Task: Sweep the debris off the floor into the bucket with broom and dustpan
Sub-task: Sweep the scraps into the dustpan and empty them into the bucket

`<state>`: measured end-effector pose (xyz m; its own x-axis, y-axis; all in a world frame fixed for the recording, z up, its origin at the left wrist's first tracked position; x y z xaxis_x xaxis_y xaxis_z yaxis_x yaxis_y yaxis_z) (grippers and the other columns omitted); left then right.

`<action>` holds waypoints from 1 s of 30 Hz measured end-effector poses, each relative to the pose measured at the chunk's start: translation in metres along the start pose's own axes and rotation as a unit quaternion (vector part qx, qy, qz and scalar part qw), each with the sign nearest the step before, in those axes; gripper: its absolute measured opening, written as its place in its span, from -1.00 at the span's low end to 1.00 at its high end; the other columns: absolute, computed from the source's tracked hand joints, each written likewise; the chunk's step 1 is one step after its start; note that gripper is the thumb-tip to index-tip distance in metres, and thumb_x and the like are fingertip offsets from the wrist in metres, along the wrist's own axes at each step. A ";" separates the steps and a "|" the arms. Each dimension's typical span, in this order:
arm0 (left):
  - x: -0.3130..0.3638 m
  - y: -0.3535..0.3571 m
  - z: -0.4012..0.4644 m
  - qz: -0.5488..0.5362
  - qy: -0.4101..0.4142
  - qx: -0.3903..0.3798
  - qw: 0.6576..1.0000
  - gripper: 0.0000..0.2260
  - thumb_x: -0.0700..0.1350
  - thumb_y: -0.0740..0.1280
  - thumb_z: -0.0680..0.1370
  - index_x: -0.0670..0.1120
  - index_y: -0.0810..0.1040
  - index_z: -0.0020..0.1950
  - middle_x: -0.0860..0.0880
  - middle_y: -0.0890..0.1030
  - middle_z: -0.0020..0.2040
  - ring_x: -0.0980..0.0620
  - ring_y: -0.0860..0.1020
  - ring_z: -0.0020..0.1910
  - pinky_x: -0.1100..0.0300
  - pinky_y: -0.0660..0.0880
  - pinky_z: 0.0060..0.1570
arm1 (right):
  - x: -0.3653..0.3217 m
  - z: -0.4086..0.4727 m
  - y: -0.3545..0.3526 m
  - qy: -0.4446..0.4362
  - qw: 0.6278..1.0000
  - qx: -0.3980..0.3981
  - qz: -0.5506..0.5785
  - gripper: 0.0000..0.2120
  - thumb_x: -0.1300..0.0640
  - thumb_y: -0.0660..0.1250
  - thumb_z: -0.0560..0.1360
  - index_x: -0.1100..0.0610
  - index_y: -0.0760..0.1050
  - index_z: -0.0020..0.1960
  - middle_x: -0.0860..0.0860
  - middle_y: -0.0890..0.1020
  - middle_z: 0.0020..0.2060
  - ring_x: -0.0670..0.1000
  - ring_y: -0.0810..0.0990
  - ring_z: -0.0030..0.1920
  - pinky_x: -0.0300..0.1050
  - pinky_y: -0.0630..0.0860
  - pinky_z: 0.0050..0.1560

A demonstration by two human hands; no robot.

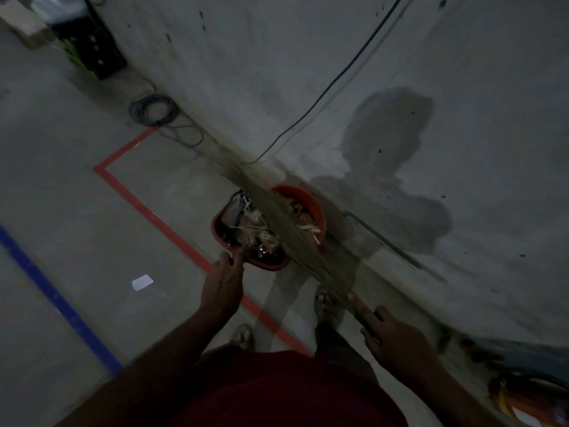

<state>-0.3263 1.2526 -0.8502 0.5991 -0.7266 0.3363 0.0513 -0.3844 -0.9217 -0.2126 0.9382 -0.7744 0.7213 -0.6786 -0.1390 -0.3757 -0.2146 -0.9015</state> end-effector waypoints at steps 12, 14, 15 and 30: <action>0.064 0.076 0.075 0.043 -0.132 -0.045 0.989 -0.41 -0.27 0.37 0.50 0.03 0.29 0.48 -0.14 0.44 -0.01 -0.22 0.53 -0.18 -0.03 0.51 -0.38 | 0.139 0.125 -0.013 -0.080 0.996 -0.050 0.003 -0.22 -0.08 0.27 0.55 -0.33 -0.15 0.57 -0.12 0.44 -0.16 -0.11 0.30 -0.46 -0.34 0.12 -0.55; 0.075 0.094 0.092 0.050 -0.145 -0.046 0.987 -0.42 -0.28 0.39 0.49 -0.01 0.32 0.46 -0.18 0.47 0.01 -0.25 0.54 -0.15 -0.01 0.46 -0.38 | 0.158 0.145 -0.008 -0.093 0.994 -0.055 -0.004 -0.20 -0.03 0.38 0.51 -0.26 -0.01 0.59 -0.11 0.46 -0.19 -0.10 0.26 -0.50 -0.35 0.00 -0.57; 0.082 0.102 0.101 0.054 -0.149 -0.048 0.986 -0.43 -0.30 0.39 0.48 -0.04 0.34 0.45 -0.20 0.48 0.02 -0.26 0.54 -0.16 0.01 0.41 -0.38 | 0.165 0.155 -0.006 -0.099 0.993 -0.056 -0.005 -0.20 0.00 0.43 0.48 -0.22 0.08 0.59 -0.11 0.46 -0.21 -0.10 0.23 -0.53 -0.35 -0.05 -0.57; 0.113 0.168 0.211 0.274 -0.147 -0.195 0.930 -0.73 -0.22 0.13 0.65 -0.15 0.44 0.33 -0.18 0.47 0.27 -0.14 0.54 0.12 0.09 0.34 -0.19 | 0.233 0.238 0.057 -0.022 0.997 -0.072 0.001 -0.54 0.00 0.26 0.53 0.21 0.50 0.35 0.05 0.42 -0.28 -0.05 0.35 -0.41 -0.24 0.17 -0.46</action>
<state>-0.0820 1.2261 -1.0076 0.6450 -0.7096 -0.2835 -0.5862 -0.2214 -0.7794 0.0727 0.9349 -0.9553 0.7439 -0.6487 -0.1609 -0.4548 -0.3149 -0.8330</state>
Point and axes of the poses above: each hand's wrist, its own z-axis towards the middle knuckle, its own y-axis out of the palm, x = y × z, the point moved 10 cm from there along z, towards the middle knuckle
